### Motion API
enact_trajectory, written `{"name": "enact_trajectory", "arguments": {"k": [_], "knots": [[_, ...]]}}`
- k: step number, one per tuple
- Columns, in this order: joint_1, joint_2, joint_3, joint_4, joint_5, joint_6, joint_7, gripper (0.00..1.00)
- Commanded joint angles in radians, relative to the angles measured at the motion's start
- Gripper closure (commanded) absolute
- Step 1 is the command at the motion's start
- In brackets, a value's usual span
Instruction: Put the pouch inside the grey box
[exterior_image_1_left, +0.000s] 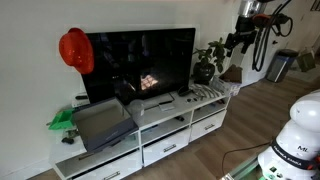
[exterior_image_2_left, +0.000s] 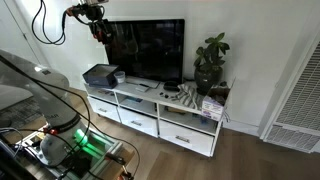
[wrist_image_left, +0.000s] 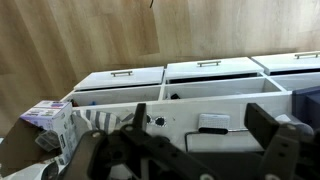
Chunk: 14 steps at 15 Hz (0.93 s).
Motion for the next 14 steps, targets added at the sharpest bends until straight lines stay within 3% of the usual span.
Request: {"name": "enact_trajectory", "arguments": {"k": [1,5,8,14], "knots": [[-0.001,0.055,-0.01,0.029,0.014,0.003,0.028,0.0],[-0.047,0.26,-0.04,0.114,0.078,0.082,0.169,0.0],[-0.071,0.42,-0.071,0.179,0.131,0.205,0.242,0.0],[-0.073,0.732,-0.134,0.328,0.311,0.38,0.348,0.0]]}}
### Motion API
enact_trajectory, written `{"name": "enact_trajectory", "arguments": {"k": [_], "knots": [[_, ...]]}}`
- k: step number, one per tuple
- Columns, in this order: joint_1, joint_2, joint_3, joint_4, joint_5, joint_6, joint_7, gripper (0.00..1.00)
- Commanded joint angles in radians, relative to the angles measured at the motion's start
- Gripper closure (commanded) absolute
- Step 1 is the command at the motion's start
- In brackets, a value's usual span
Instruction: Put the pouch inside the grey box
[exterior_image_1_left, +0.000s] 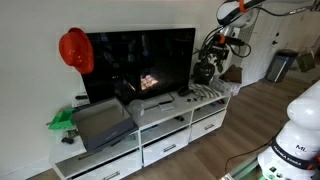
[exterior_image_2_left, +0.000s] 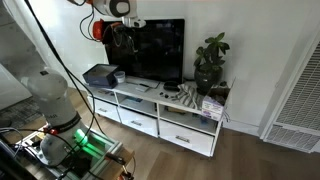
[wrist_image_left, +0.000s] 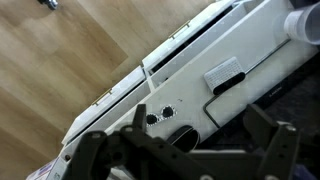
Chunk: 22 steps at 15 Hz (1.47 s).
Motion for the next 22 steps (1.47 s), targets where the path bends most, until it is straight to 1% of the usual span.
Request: {"name": "enact_trajectory", "arguments": {"k": [1,5,9,11,12,14,21,22], "knots": [[0.003,0.198,-0.029,0.132,0.124,0.064,0.074,0.0],[0.002,0.367,-0.055,0.184,0.216,0.236,0.166,0.0],[-0.01,0.51,-0.067,0.231,0.308,0.378,0.16,0.0],[-0.014,0.577,-0.075,0.258,0.317,0.427,0.16,0.0],[-0.003,0.514,-0.078,0.208,0.285,0.398,0.147,0.0],[-0.004,0.544,-0.08,0.215,0.285,0.409,0.146,0.0],[-0.001,0.531,-0.079,0.215,0.285,0.409,0.146,0.0],[-0.008,0.556,-0.077,0.24,0.289,0.388,0.139,0.0]]}}
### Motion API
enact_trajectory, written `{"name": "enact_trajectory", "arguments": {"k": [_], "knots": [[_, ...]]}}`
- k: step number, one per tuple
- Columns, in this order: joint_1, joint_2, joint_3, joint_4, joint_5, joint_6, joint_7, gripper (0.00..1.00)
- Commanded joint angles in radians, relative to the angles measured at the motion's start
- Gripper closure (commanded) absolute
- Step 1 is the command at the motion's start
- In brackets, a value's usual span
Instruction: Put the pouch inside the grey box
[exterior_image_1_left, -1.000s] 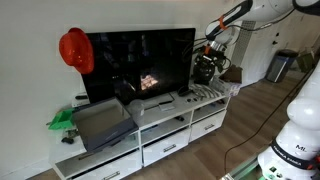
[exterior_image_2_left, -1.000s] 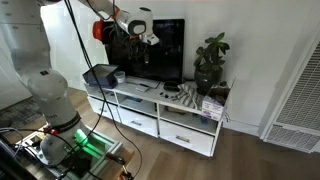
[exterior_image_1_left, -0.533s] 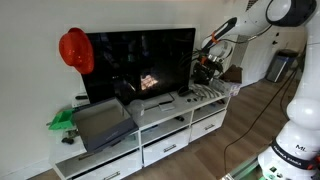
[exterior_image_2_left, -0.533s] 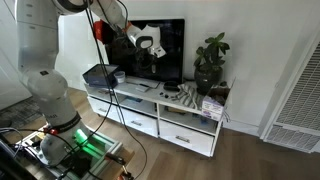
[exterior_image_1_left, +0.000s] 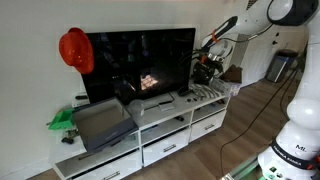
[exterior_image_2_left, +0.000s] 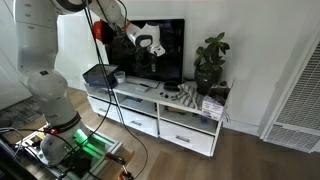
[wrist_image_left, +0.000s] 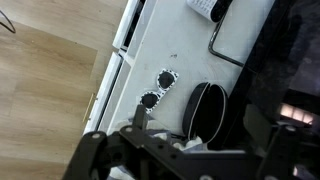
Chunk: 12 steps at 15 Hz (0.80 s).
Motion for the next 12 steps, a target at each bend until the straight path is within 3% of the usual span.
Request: {"name": "enact_trajectory", "arguments": {"k": [1,5,12], "knots": [[-0.007,0.058,-0.006,0.054,0.004,-0.029,0.0,0.0],[-0.04,0.202,0.002,0.175,0.022,-0.049,-0.026,0.0],[-0.144,0.482,0.075,0.478,0.078,-0.112,-0.147,0.0]]}}
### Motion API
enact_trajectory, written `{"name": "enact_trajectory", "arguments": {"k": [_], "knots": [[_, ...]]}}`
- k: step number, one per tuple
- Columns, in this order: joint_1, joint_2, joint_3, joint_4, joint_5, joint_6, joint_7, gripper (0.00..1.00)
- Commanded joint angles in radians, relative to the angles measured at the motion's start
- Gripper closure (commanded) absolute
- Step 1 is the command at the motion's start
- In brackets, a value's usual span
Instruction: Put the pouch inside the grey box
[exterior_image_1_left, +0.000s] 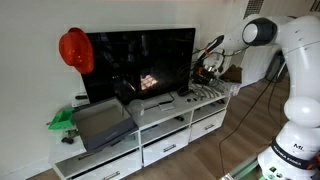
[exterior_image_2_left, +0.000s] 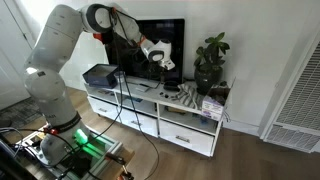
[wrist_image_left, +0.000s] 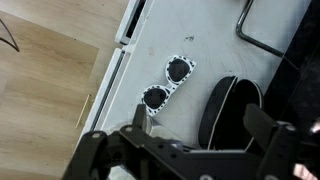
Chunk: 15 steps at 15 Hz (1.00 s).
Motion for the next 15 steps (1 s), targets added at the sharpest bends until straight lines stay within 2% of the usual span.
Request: {"name": "enact_trajectory", "arguments": {"k": [1,7,15], "knots": [[-0.058,0.156,0.037,0.213,0.031,-0.092,-0.055,0.0],[-0.103,0.343,0.051,0.469,0.024,-0.2,-0.048,0.0],[-0.12,0.579,0.092,0.787,0.016,-0.221,-0.017,0.0]]}}
